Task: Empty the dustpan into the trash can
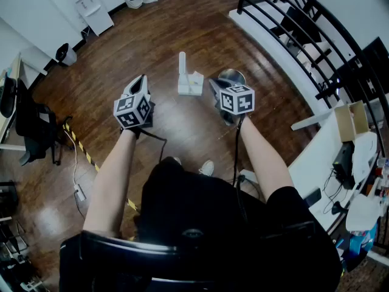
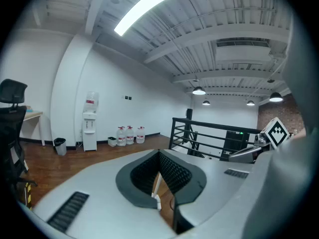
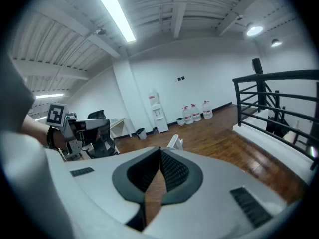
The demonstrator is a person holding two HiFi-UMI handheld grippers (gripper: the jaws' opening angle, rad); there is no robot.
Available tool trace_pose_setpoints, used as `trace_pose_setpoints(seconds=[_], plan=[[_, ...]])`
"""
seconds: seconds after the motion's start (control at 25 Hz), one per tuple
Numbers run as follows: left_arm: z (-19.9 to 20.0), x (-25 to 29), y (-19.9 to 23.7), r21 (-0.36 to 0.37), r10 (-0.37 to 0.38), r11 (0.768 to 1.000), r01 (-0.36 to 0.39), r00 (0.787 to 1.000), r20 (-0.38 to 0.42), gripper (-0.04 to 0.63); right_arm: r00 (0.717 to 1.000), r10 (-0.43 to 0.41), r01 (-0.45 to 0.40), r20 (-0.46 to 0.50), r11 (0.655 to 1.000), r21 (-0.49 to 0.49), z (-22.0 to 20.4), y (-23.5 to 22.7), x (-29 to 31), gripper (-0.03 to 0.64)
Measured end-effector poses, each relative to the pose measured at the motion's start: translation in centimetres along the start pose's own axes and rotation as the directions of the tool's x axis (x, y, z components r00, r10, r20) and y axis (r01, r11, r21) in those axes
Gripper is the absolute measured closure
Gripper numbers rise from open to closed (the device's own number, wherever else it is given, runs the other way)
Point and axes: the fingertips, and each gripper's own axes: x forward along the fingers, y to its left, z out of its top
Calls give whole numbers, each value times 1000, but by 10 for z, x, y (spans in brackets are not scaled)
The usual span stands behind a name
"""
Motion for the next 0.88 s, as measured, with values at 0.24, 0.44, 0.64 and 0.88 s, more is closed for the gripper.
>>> trace_pose_setpoints(seconds=[0.24, 0.44, 0.64, 0.88], plan=[[-6, 7, 1, 41, -8, 999, 9, 1000, -17, 592, 1000, 1, -1, -17, 1000, 4, 2, -6, 17, 609], [0, 29, 25, -1, -7, 1000, 7, 1000, 9, 591, 998, 16, -16, -58, 1000, -4, 8, -6, 52, 572], [3, 69, 59, 6, -46, 999, 46, 999, 11, 592, 994, 5, -4, -105, 1000, 15, 15, -8, 97, 572], [16, 133, 100, 29, -107, 994, 107, 994, 4, 591, 986, -53, 65, -158, 995, 71, 24, -33, 152, 525]])
